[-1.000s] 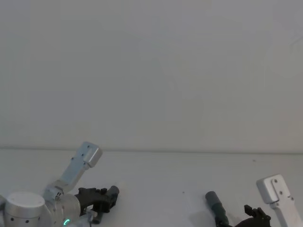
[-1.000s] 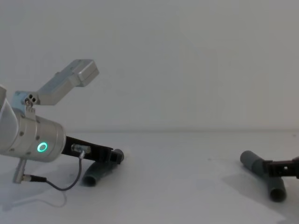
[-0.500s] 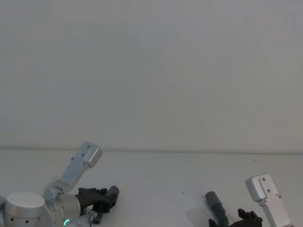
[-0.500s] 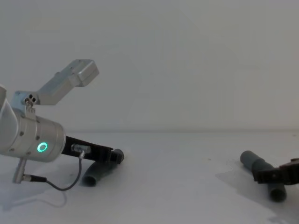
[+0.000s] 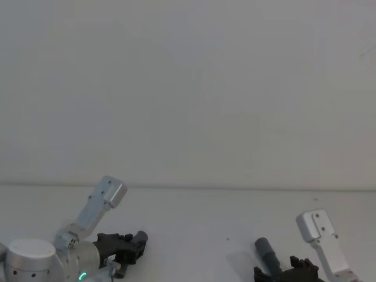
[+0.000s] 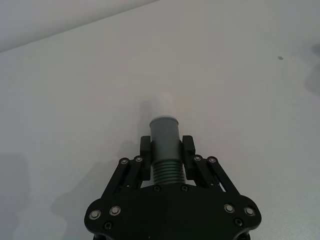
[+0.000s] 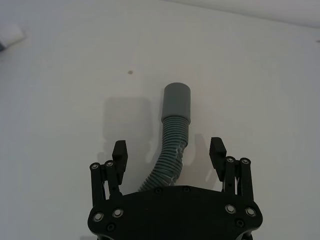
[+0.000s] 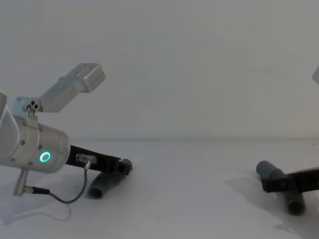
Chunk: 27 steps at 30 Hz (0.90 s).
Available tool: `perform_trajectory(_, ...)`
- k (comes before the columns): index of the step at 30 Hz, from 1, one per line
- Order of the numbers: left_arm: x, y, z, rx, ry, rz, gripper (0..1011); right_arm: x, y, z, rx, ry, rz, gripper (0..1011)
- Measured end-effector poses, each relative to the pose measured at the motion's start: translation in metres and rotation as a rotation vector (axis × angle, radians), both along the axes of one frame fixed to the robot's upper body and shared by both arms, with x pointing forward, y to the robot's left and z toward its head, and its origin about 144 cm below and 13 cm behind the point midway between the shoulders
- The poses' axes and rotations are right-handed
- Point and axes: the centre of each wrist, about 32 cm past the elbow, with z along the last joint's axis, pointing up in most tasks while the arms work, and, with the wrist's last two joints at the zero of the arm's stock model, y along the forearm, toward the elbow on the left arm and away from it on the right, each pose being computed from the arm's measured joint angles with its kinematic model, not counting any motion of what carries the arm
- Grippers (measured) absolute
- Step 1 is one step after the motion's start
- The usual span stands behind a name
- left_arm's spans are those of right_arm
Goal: Use both hands to pick up one end of the pipe from the table, align the ends, and insert them.
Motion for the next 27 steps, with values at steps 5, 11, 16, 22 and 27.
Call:
perform_trajectory(5, 0.000, 0.000, 0.000, 0.000, 0.000, 0.000, 332, 0.004, 0.003, -0.001, -0.004, 0.018, -0.021, 1000)
perform_trajectory(11, 0.000, 0.000, 0.000, 0.000, 0.000, 0.000, 332, 0.008, 0.005, -0.002, -0.013, 0.034, -0.042, 1000)
perform_trajectory(16, 0.000, 0.000, 0.000, 0.000, 0.000, 0.000, 332, 0.010, 0.006, -0.002, -0.019, 0.042, -0.053, 1000)
perform_trajectory(22, 0.000, 0.000, 0.000, 0.000, 0.000, 0.000, 332, 0.011, 0.007, -0.003, -0.024, 0.050, -0.062, 992)
perform_trajectory(27, 0.000, 0.000, 0.000, 0.000, 0.000, 0.000, 332, 0.012, 0.008, -0.003, -0.024, 0.053, -0.065, 894)
